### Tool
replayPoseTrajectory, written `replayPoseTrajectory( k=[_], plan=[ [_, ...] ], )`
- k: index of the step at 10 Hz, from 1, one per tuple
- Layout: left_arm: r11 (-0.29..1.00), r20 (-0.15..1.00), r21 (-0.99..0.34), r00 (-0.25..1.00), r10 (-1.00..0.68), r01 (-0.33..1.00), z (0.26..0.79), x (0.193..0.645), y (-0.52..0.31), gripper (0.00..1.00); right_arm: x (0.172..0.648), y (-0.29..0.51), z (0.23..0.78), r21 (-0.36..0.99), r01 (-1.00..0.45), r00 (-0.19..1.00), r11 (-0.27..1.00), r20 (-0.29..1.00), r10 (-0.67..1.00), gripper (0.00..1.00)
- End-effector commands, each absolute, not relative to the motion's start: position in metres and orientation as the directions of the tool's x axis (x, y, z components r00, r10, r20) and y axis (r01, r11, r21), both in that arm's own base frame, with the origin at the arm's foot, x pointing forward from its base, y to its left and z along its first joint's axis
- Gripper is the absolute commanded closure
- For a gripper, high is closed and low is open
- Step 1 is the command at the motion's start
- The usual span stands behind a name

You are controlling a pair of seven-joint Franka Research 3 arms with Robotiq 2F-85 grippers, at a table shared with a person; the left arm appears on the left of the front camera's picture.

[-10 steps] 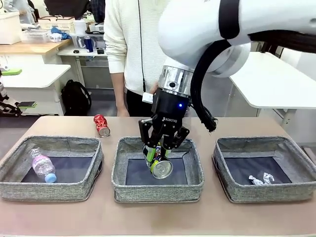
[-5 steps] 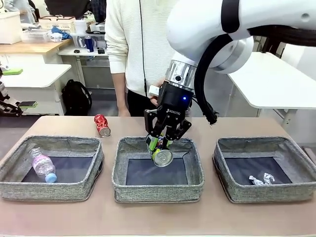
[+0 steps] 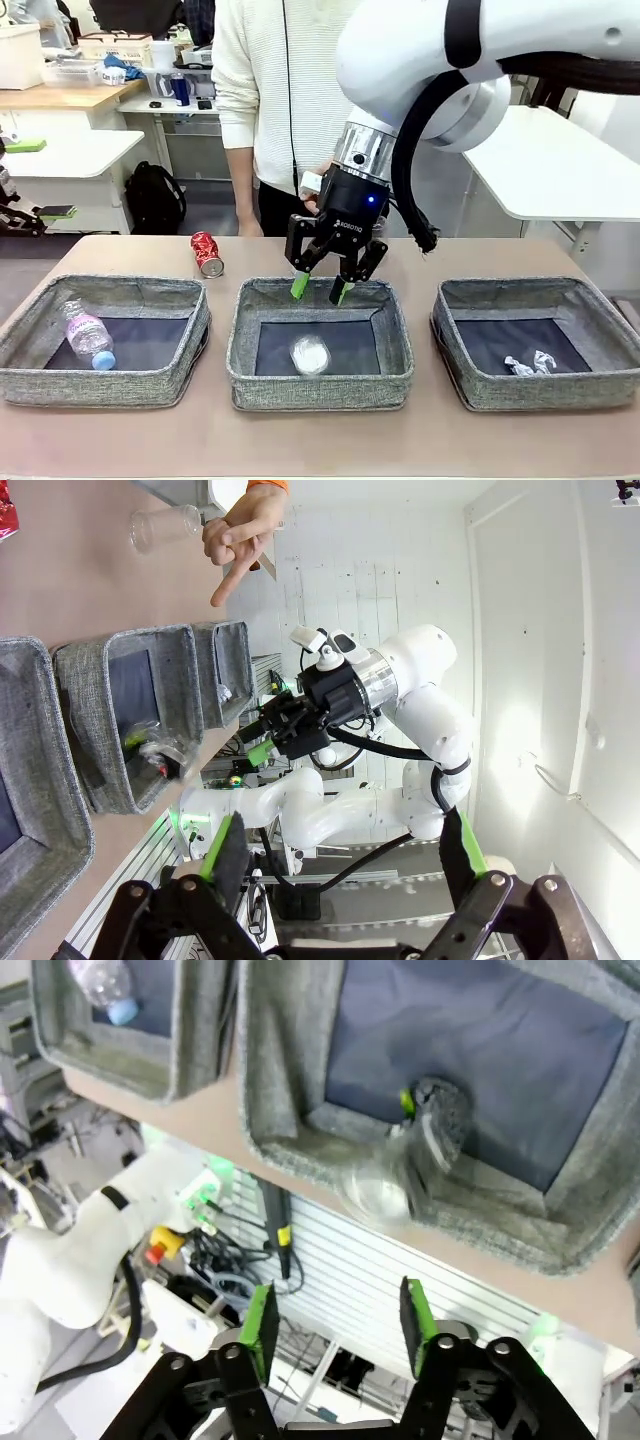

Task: Sort the waste into the appropriate baskets.
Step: Place the picked waste into the Fabric basket indicated by the person.

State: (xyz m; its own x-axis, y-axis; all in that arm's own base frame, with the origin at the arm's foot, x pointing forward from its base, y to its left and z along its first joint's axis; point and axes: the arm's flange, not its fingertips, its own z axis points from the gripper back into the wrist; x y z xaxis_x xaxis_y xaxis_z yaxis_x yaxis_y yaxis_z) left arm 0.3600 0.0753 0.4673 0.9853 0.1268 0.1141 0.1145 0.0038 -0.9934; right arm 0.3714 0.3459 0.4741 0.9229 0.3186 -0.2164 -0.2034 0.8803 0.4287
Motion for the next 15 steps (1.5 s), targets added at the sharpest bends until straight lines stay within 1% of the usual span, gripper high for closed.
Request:
replayPoseTrajectory(
  k=[1, 5, 7, 8, 9, 10, 11, 12, 13, 14, 15],
  plan=[
    [-0.011, 0.131, -0.991, 0.984, 0.123, 0.133, 0.468, 0.358, 0.076, 0.0, 0.371, 0.339, 0.474, 0.464, -0.171, 0.941, 0.869, -0.185, 0.285, 0.0],
    [-0.011, 0.131, -0.991, 0.984, 0.123, 0.133, 0.468, 0.358, 0.076, 0.0, 0.37, 0.335, 0.472, 0.473, -0.164, 0.937, 0.866, -0.199, 0.286, 0.0],
    [-0.011, 0.131, -0.991, 0.984, 0.123, 0.133, 0.468, 0.358, 0.076, 0.0, 0.363, 0.322, 0.488, 0.534, -0.184, 0.93, 0.825, -0.178, 0.322, 0.0],
    [-0.011, 0.131, -0.991, 0.984, 0.123, 0.133, 0.468, 0.358, 0.076, 0.0, 0.351, 0.288, 0.514, 0.646, -0.232, 0.91, 0.727, -0.121, 0.397, 0.0],
    [-0.011, 0.131, -0.991, 0.984, 0.123, 0.133, 0.468, 0.358, 0.076, 0.0, 0.34, 0.251, 0.532, 0.761, -0.231, 0.906, 0.606, -0.06, 0.42, 0.0],
    [-0.011, 0.131, -0.991, 0.984, 0.123, 0.133, 0.468, 0.358, 0.076, 0.0, 0.328, 0.201, 0.545, 0.876, -0.185, 0.914, 0.445, -0.013, 0.406, 0.0],
    [-0.011, 0.131, -0.991, 0.984, 0.123, 0.133, 0.468, 0.358, 0.076, 0.0, 0.319, 0.154, 0.548, 0.932, -0.127, 0.95, 0.339, 0.016, 0.313, 0.0],
    [-0.011, 0.131, -0.991, 0.984, 0.123, 0.133, 0.468, 0.358, 0.076, 0.0, 0.311, 0.099, 0.541, 0.992, -0.049, 0.979, 0.12, 0.024, 0.205, 0.0],
    [-0.011, 0.131, -0.991, 0.984, 0.123, 0.133, 0.468, 0.358, 0.076, 0.0, 0.306, 0.068, 0.529, 0.998, -0.02, 0.992, 0.054, 0.014, 0.124, 0.0],
    [-0.011, 0.131, -0.991, 0.984, 0.123, 0.133, 0.468, 0.358, 0.076, 0.0, 0.3, 0.042, 0.515, 0.996, -0.059, 0.993, -0.073, 0.066, 0.1, 0.0],
    [-0.011, 0.131, -0.991, 0.984, 0.123, 0.133, 0.468, 0.358, 0.076, 0.0, 0.292, 0.026, 0.496, 0.996, -0.061, 0.998, -0.061, 0.062, 0.018, 0.0]
  ],
)
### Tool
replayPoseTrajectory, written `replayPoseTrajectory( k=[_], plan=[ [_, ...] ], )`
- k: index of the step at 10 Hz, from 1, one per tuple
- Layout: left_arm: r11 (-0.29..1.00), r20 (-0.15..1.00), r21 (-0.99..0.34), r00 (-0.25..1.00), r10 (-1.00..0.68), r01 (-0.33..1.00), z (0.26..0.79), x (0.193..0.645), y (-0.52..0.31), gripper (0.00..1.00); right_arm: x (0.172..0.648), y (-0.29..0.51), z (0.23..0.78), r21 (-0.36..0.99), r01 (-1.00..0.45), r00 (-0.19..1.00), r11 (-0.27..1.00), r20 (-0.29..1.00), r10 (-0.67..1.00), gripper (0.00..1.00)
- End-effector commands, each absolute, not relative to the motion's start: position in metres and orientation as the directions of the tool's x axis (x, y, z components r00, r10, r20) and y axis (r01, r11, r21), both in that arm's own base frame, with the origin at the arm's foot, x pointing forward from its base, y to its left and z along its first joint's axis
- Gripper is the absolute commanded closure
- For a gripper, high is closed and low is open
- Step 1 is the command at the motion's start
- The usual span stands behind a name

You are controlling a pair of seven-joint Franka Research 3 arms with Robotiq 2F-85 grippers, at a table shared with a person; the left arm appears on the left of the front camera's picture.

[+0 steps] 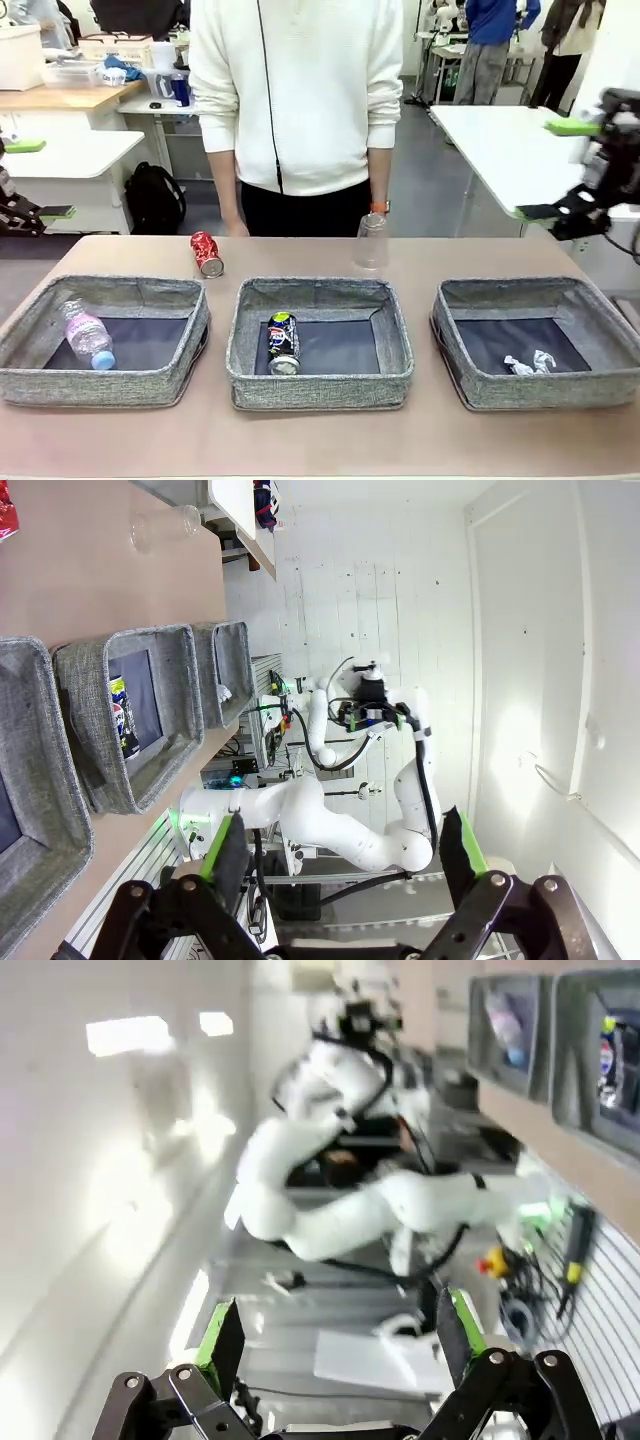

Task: Sort the waste into the appropriate baskets.
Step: Place the picked waste into the Fabric basket indicated by the person, then pick up the waste item pointed out by the person.

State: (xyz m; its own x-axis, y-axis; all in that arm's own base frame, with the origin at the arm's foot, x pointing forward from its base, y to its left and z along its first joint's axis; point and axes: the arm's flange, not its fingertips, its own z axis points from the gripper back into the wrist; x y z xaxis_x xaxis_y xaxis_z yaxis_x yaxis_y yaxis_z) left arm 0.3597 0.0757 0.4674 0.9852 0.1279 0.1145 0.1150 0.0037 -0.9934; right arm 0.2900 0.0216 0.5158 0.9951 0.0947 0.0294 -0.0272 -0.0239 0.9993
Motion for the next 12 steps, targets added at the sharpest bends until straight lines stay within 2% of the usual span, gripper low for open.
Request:
replayPoseTrajectory(
  k=[1, 2, 3, 4, 12],
  plan=[
    [-0.011, 0.131, -0.991, 0.984, 0.123, 0.133, 0.468, 0.358, 0.076, 0.0, 0.289, 0.015, 0.478, 0.995, -0.036, 0.997, -0.088, 0.03, -0.072, 0.0],
    [-0.011, 0.131, -0.991, 0.984, 0.123, 0.133, 0.468, 0.358, 0.076, 0.0, 0.289, 0.009, 0.46, 0.995, 0.003, 0.991, -0.1, -0.016, -0.13, 0.0],
    [-0.011, 0.131, -0.991, 0.984, 0.123, 0.133, 0.468, 0.358, 0.076, 0.0, 0.291, 0.015, 0.451, 0.993, 0.103, 0.972, -0.049, -0.111, -0.207, 0.0],
    [-0.011, 0.131, -0.991, 0.984, 0.123, 0.133, 0.468, 0.358, 0.076, 0.0, 0.309, -0.021, 0.486, 0.996, 0.011, 0.997, -0.085, -0.017, -0.073, 0.0],
    [-0.011, 0.131, -0.991, 0.984, 0.123, 0.133, 0.468, 0.358, 0.076, 0.0, 0.309, -0.021, 0.486, 0.996, 0.011, 0.997, -0.085, -0.017, -0.073, 0.0]
  ],
)
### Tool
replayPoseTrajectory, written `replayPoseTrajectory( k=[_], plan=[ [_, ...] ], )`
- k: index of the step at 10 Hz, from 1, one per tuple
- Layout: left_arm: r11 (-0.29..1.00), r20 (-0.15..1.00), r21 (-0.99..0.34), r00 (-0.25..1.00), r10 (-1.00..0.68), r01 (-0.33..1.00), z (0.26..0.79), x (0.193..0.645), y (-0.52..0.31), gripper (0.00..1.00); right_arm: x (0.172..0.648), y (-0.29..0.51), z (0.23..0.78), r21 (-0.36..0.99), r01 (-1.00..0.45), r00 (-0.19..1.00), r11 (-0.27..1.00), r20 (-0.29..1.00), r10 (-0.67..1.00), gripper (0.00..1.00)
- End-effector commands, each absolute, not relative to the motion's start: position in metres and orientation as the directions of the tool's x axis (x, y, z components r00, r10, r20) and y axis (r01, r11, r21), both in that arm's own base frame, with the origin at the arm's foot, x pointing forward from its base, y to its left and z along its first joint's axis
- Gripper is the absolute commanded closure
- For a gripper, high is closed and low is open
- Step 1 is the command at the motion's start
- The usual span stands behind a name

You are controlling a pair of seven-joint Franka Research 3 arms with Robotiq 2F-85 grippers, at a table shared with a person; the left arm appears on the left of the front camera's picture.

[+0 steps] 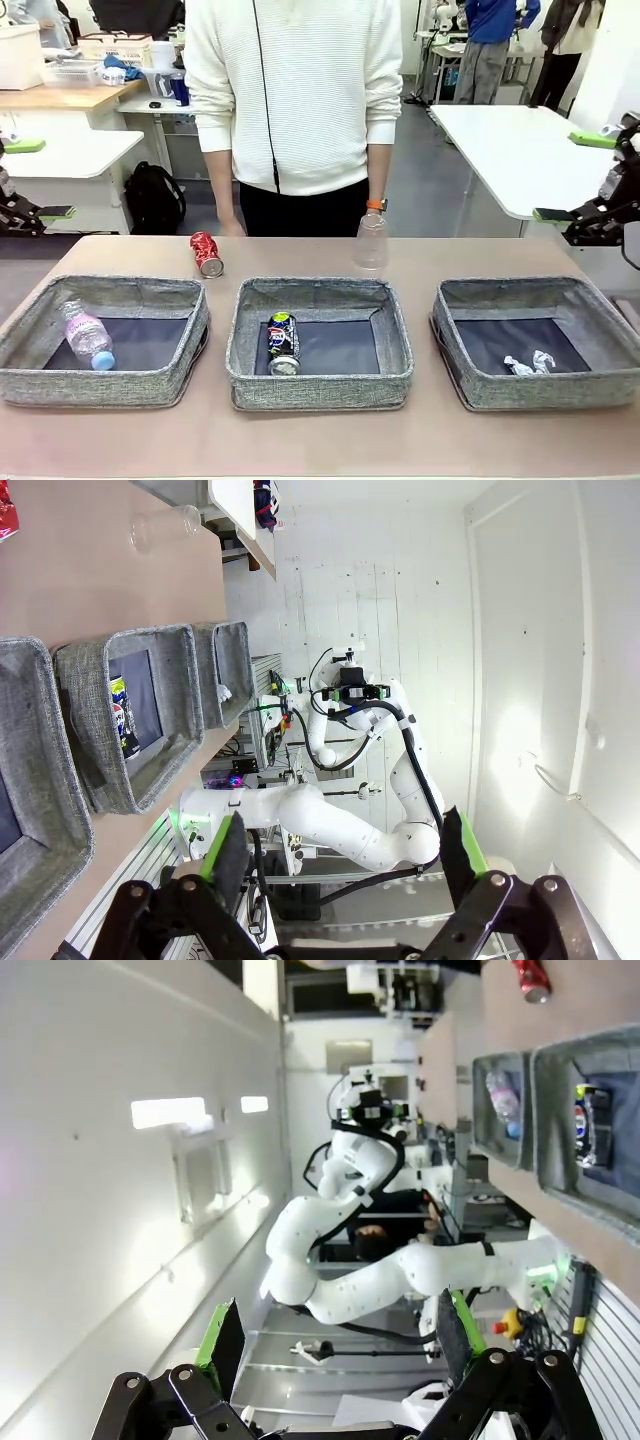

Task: Sort the waste into the appropriate baskets.
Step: Pick up the waste item pointed out by the person.

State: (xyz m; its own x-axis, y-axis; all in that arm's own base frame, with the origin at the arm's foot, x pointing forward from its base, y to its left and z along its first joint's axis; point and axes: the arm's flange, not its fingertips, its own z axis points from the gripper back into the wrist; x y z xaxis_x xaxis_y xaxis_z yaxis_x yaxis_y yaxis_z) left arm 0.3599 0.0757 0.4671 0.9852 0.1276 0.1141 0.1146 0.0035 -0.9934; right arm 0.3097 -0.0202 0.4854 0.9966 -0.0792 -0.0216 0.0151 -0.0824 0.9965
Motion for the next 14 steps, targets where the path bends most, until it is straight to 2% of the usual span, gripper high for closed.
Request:
replayPoseTrajectory(
  k=[1, 14],
  plan=[
    [-0.011, 0.131, -0.991, 0.984, 0.123, 0.133, 0.4685, 0.3585, 0.076, 0.0, 0.309, -0.0211, 0.4862, 0.996, 0.011, 0.997, -0.085, -0.017, -0.073, 0.0],
    [-0.011, 0.131, -0.991, 0.984, 0.123, 0.133, 0.4685, 0.3585, 0.076, 0.0, 0.309, -0.0211, 0.4862, 0.996, 0.011, 0.997, -0.085, -0.017, -0.073, 0.0]
  ],
)
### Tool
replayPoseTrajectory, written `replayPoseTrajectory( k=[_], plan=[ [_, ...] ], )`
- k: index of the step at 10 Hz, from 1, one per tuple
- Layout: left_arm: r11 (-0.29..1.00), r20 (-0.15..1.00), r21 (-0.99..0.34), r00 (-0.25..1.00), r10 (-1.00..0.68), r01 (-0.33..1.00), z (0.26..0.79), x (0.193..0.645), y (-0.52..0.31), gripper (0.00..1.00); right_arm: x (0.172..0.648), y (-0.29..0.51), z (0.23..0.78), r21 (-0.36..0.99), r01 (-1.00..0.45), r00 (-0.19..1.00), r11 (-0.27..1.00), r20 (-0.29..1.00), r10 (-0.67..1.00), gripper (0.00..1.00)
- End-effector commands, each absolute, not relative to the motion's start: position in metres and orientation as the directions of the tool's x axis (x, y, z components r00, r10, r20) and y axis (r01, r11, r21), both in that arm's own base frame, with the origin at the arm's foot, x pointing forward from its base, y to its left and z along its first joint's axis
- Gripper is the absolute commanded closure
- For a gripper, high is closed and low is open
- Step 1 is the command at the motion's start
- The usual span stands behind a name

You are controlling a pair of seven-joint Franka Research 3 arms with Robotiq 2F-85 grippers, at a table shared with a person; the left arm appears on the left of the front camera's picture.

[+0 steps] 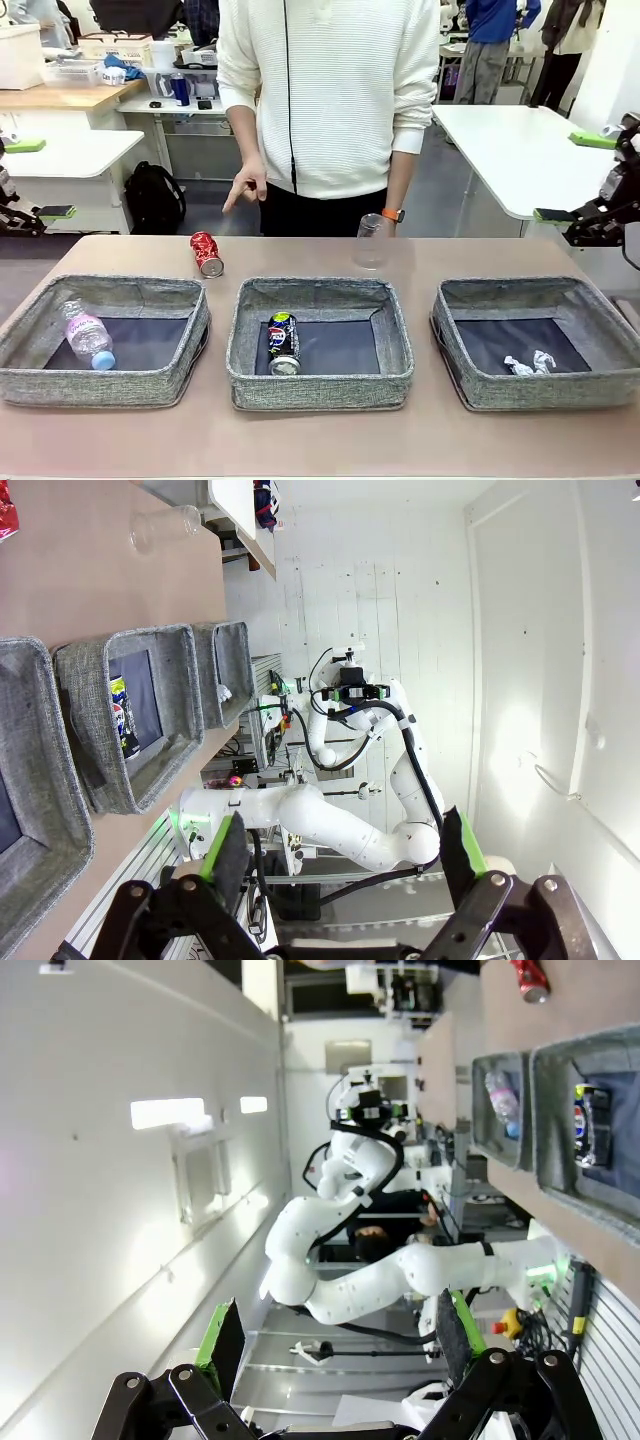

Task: Sort the waste into the appropriate baskets.
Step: Pick up the waste item pointed out by the person.

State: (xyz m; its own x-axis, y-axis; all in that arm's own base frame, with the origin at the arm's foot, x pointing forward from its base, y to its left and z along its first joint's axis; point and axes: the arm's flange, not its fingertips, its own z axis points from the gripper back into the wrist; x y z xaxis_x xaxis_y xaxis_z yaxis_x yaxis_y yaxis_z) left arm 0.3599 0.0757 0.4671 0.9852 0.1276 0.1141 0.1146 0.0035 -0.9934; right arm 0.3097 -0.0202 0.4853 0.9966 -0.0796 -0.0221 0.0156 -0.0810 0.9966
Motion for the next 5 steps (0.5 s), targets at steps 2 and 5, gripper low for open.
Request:
replayPoseTrajectory(
  k=[2, 5],
  plan=[
    [-0.011, 0.131, -0.991, 0.984, 0.123, 0.133, 0.4685, 0.3585, 0.076, 0.0, 0.309, -0.0211, 0.4862, 0.996, 0.011, 0.997, -0.085, -0.017, -0.073, 0.0],
    [-0.011, 0.131, -0.991, 0.984, 0.123, 0.133, 0.4685, 0.3585, 0.076, 0.0, 0.309, -0.0211, 0.4862, 0.996, 0.011, 0.997, -0.085, -0.017, -0.073, 0.0]
  ],
)
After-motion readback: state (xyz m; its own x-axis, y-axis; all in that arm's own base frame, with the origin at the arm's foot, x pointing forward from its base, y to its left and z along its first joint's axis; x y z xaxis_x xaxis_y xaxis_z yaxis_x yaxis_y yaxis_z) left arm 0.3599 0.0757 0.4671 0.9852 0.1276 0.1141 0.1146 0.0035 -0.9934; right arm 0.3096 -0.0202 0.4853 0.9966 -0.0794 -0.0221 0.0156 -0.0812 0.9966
